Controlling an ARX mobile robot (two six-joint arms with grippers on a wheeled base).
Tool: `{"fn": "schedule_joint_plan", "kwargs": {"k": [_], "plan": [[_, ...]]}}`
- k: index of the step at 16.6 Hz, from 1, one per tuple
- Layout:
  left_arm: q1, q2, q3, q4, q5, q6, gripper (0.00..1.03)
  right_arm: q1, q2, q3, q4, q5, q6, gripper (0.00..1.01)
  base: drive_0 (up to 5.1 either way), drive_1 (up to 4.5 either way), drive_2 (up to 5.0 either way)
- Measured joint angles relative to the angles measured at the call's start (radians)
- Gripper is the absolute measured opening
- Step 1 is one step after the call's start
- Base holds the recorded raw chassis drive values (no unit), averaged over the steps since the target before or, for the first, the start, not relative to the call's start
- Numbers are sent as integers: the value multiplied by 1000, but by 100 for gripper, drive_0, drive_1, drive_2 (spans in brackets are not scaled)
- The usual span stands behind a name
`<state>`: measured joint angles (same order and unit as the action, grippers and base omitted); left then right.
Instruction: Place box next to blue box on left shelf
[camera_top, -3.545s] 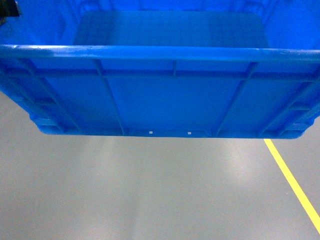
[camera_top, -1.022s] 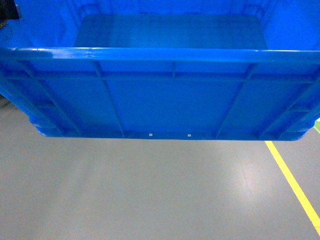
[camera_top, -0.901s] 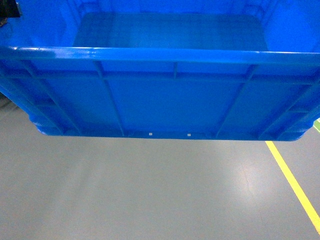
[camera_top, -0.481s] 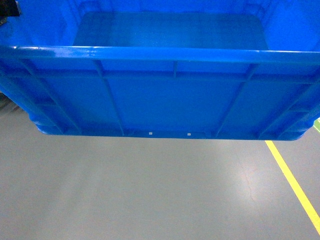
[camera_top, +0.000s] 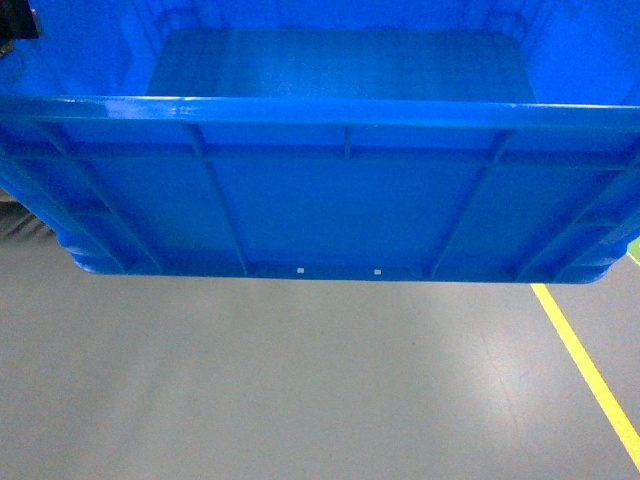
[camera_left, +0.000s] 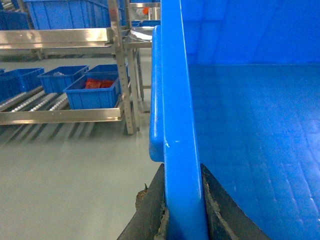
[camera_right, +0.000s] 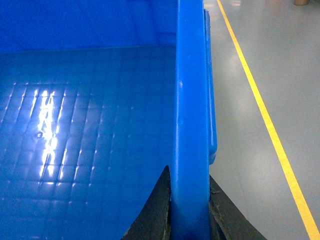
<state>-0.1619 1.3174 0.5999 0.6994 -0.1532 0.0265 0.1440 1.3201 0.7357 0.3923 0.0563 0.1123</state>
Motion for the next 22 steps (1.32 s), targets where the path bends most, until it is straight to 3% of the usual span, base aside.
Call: {"fn": "schedule_joint_plan", "kwargs": {"k": [22], "plan": [[0,0,0,5,0,0,10,0,0,0,6,1,0,9,4,419,-411]]}}
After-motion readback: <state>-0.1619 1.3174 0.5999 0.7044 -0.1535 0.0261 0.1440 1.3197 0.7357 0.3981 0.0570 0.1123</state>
